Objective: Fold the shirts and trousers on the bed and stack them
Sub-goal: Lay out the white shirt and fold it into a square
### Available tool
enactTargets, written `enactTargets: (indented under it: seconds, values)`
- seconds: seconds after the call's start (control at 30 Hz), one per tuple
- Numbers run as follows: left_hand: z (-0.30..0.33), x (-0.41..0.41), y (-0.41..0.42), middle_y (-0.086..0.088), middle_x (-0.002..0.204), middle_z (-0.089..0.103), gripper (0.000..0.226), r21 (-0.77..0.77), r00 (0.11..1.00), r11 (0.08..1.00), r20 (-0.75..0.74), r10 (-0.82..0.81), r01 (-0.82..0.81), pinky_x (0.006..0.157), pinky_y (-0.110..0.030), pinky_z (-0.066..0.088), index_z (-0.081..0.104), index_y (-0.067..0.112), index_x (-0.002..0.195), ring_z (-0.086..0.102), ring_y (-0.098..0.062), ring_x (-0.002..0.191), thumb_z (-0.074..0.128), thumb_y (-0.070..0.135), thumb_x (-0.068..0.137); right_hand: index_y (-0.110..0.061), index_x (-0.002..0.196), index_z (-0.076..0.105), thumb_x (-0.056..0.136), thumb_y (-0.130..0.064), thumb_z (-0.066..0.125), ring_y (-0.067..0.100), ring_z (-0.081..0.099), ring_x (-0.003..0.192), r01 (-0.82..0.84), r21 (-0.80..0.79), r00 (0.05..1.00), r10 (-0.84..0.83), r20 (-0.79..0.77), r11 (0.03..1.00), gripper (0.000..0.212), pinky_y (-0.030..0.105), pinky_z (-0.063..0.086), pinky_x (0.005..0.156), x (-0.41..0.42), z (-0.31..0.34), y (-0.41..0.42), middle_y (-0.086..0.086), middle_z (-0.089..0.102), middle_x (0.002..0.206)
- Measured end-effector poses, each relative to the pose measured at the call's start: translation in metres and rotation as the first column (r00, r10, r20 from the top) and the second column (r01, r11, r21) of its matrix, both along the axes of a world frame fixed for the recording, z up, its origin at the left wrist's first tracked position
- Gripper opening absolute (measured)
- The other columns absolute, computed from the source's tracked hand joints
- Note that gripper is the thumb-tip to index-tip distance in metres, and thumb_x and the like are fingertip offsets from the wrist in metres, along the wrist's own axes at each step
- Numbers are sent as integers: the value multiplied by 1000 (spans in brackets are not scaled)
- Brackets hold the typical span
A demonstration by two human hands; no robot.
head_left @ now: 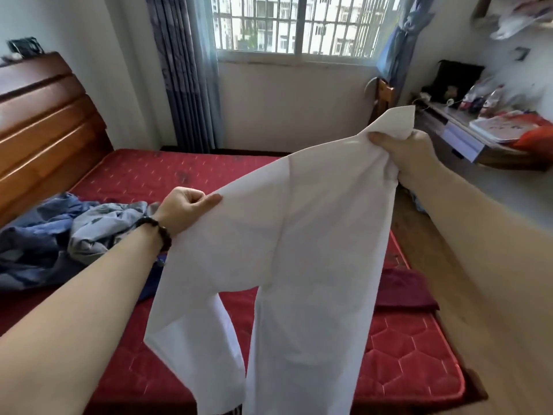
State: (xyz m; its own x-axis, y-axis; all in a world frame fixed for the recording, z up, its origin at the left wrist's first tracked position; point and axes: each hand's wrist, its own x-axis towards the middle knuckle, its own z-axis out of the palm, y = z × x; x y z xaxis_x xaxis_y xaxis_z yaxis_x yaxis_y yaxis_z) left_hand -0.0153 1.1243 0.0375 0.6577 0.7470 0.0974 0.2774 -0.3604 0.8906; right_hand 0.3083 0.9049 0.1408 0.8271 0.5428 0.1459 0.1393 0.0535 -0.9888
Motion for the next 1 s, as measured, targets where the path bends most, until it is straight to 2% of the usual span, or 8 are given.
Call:
enactTargets:
  seconds: [0.13,0.27,0.37,0.47,0.57,0.8,0.93,1.0]
  values:
    - [-61,37,44,11,50,52,39,-115,984,990,-144,-103,87,41,-16,39,58,20,53,49,-3,44,71,46,78,-18,83,68,70,-23,84,9,70,72,31,-90,999,-33,-26,996,22,25,56,62,51,-63,50,-4,72,85]
    - [-152,91,101,1,57,41,50,-148,967,987,-240,-90,55,42,-15,28,47,-5,69,34,-6,46,67,37,87,-19,80,68,67,-30,85,6,69,68,57,-235,993,-80,-88,970,24,24,53,60,110,-155,115,-9,71,80]
    - [-227,137,137,2,59,34,41,-92,935,994,-343,-90,62,45,-19,25,40,8,65,30,-10,50,57,28,95,-16,84,70,69,-29,83,13,70,73,57,-330,981,-115,-159,942,24,27,55,64,149,-231,160,-2,72,85]
    - [-289,173,165,-1,61,36,36,-43,891,997,-448,-74,61,55,-32,27,41,11,66,34,-18,59,50,23,99,-13,83,69,79,-18,77,14,68,70,1,-379,966,-99,-239,926,11,23,53,57,182,-299,188,1,70,82]
    - [-332,199,183,1,60,36,38,-30,868,999,-495,-28,14,54,-34,27,37,15,64,34,-17,56,50,25,98,-5,102,67,85,-14,71,16,67,75,-46,-414,959,-76,-275,909,20,26,53,62,209,-351,202,5,69,90]
    - [-396,247,214,-4,56,46,42,110,815,990,-564,133,-86,49,-35,27,36,14,66,42,-23,53,39,37,101,-17,85,69,79,-18,77,10,68,68,-66,-415,964,-48,-260,908,10,25,53,59,264,-423,250,-4,71,79]
    - [-414,270,243,-6,54,46,42,244,811,955,-516,275,-168,49,-36,30,36,15,65,45,-30,54,37,39,100,-15,90,70,75,-21,81,19,69,79,-139,-388,960,29,-278,911,20,33,56,70,306,-453,307,3,72,89]
    - [-425,286,258,-6,66,56,34,350,779,909,-496,383,-225,54,-37,35,48,17,78,51,-31,63,38,41,99,-9,102,69,74,-28,82,21,70,86,-177,-427,952,44,-303,887,36,35,56,75,330,-474,337,5,72,97]
